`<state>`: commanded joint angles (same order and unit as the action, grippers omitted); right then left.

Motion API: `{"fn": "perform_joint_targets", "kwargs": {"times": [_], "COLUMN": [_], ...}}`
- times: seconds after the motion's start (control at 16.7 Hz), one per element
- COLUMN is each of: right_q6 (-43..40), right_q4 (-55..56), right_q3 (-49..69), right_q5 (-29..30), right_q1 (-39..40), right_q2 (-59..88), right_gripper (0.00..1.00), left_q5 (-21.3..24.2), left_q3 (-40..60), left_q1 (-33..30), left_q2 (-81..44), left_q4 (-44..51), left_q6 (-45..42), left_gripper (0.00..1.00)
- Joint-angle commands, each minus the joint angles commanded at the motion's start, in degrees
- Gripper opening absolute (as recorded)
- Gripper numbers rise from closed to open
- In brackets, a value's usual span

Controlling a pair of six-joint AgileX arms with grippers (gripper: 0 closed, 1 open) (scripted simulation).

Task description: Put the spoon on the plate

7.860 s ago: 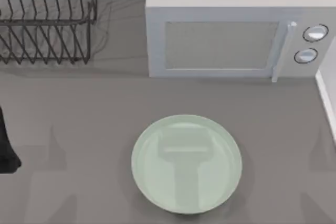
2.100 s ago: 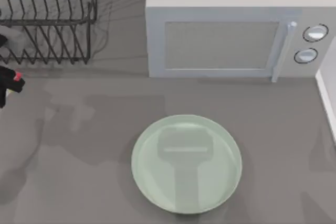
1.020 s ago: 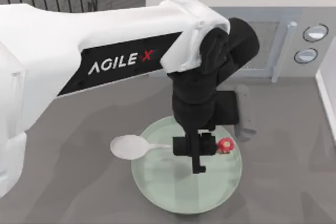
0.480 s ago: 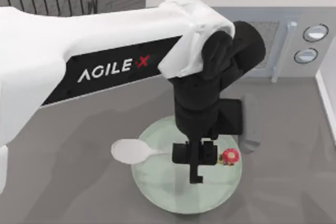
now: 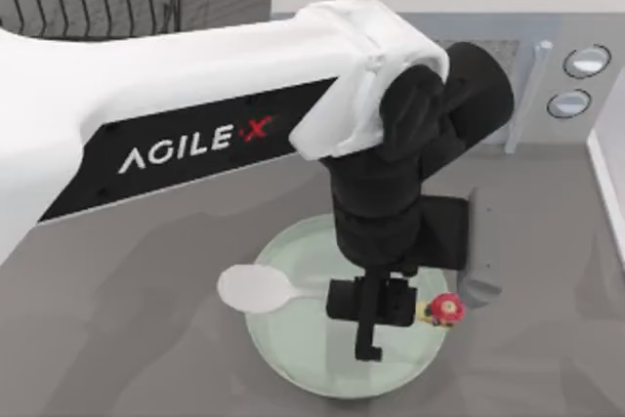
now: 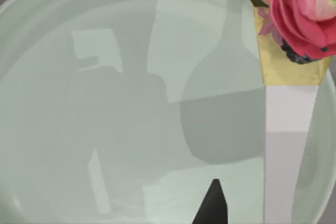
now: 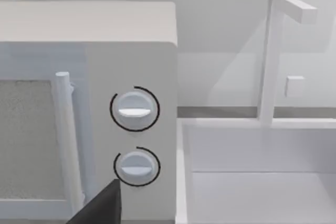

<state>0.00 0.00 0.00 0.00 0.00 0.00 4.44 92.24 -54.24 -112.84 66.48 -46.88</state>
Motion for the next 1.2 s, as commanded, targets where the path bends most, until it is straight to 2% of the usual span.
{"fn": "perform_joint_targets", "kwargs": {"times": [0.78,1.2], "right_q6": [0.0,0.0], "right_q4": [0.0,0.0], "right_q3": [0.0,0.0], "right_q5": [0.0,0.0], "right_q1": [0.0,0.0], "right_q2": [0.0,0.0], "right_gripper": [1.00,1.00], "left_q5": [-2.9,-3.1], "left_q3": [-1.3,-3.5], "left_q1": [4.2,5.1], "left_q2": [-6.6,-9.5], "left_q4": [-9.8,-11.3], "left_q6": [4.1,4.5], "left_gripper": [0.00,0.00]}}
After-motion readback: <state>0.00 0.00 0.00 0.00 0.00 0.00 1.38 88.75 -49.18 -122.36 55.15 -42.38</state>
